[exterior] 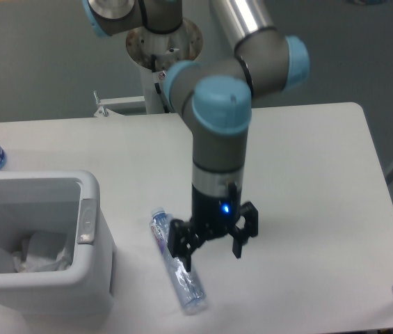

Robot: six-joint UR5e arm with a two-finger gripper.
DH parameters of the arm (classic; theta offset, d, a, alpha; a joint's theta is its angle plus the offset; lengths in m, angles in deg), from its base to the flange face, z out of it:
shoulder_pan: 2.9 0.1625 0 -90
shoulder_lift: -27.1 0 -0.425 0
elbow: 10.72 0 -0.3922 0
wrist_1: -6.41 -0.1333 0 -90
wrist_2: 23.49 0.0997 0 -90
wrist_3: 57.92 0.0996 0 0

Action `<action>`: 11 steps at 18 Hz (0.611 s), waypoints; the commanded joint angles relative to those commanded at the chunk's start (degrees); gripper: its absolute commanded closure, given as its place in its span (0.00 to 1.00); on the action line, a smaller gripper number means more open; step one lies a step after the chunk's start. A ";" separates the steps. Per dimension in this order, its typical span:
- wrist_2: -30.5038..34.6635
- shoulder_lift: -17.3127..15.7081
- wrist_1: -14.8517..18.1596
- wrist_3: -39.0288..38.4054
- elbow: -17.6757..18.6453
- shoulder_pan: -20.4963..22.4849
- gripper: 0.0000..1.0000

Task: Place the trash in the trash can
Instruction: 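Move the open gripper over the clear plastic water bottle, then lower the gripper around the bottle's cap end and close on it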

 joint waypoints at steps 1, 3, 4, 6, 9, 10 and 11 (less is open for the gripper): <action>0.00 1.14 -0.09 0.00 -0.34 0.00 0.00; 0.00 3.51 -0.09 0.35 -1.14 -0.09 0.00; 0.00 4.39 -0.09 0.61 -0.62 -0.17 0.00; 0.00 5.98 0.00 0.70 -0.44 -0.61 0.00; 0.00 7.21 -0.18 1.05 -0.35 -1.58 0.00; 0.17 8.26 -0.26 1.23 -0.35 -2.02 0.00; 0.35 9.23 -0.53 1.23 -0.35 -2.11 0.00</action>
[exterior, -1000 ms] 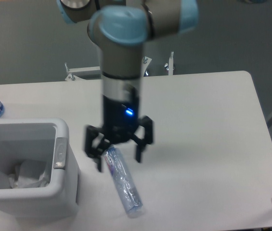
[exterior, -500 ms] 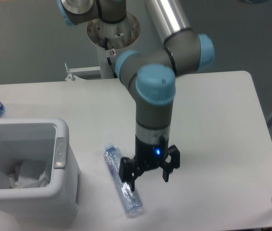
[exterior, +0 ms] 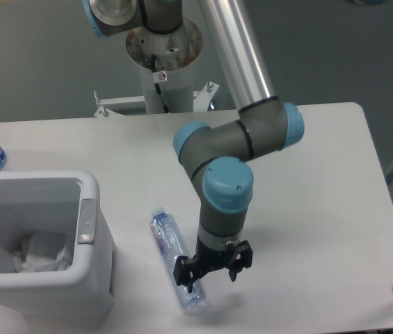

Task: Place the trash in the trash can
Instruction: 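Lower the gripper around the bottle's cap end and close on it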

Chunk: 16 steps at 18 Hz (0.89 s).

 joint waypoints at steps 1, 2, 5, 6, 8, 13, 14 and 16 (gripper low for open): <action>0.44 0.62 0.00 0.09 -0.17 -0.09 0.00; 0.44 0.71 0.00 0.09 -0.18 -0.78 0.00; 0.88 1.59 0.00 0.09 -0.26 -1.58 0.00; 1.40 2.03 -0.09 0.00 -0.35 -1.58 0.00; 1.85 2.56 -0.26 0.00 -0.53 -1.93 0.00; 3.16 3.17 -0.71 0.00 -0.26 -2.11 0.00; 3.60 3.35 -0.71 -0.09 -0.26 -2.11 0.00; 3.96 3.44 -0.62 -0.44 -0.18 -2.20 0.18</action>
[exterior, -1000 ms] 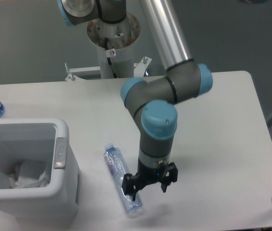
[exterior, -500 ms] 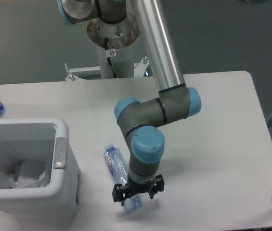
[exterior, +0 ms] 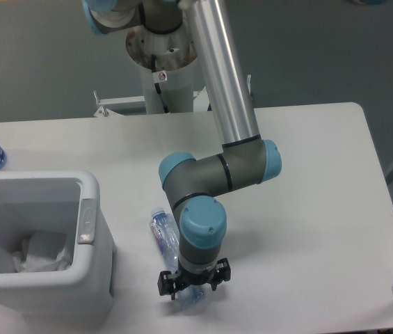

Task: Place the trash in the trash can
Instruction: 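Lower the gripper around the bottle's cap end and close on it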

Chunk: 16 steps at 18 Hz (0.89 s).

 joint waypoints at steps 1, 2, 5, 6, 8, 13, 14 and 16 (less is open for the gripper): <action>0.00 -0.09 0.00 0.00 -0.09 0.00 0.27; 0.00 -0.35 0.00 0.00 -0.09 0.09 0.33; 0.00 -0.44 -0.09 0.09 0.00 0.09 0.37; 0.00 -0.53 -0.09 0.17 0.00 0.09 0.37; 0.00 -0.70 0.00 0.44 0.18 0.09 0.37; -0.09 -2.28 0.00 1.14 -0.52 0.26 0.37; -0.09 -3.16 -0.43 1.05 -1.22 0.78 0.37; -0.44 -6.31 -1.05 0.53 -3.68 3.59 0.37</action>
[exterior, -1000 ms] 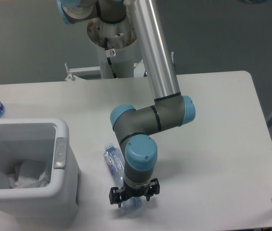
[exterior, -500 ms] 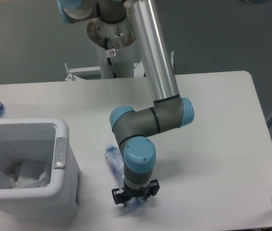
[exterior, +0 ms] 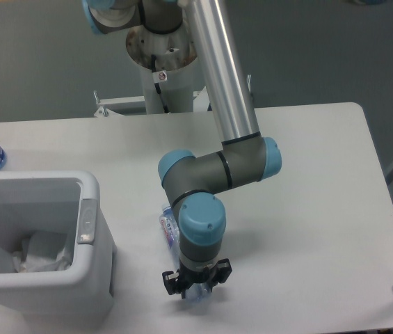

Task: Place the trash in the trash can
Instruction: 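Lower the gripper around the bottle's cap end and close on it, then lift the bottle and carry it over the white bin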

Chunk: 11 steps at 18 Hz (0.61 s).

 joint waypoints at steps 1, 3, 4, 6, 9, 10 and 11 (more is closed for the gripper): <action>-0.78 -1.67 -0.35 -0.09 -1.14 0.71 0.37; -4.82 -3.96 -1.40 -2.36 -4.91 2.03 0.37; -6.31 -4.93 -1.76 -4.90 -7.28 3.26 0.37; -8.87 -6.16 -2.46 -10.96 -12.21 4.41 0.37; -9.58 -9.32 -4.83 -17.03 -14.51 4.24 0.36; -10.28 -10.55 -5.10 -18.09 -14.34 3.97 0.36; -11.24 -11.44 -5.10 -18.63 -14.34 3.54 0.36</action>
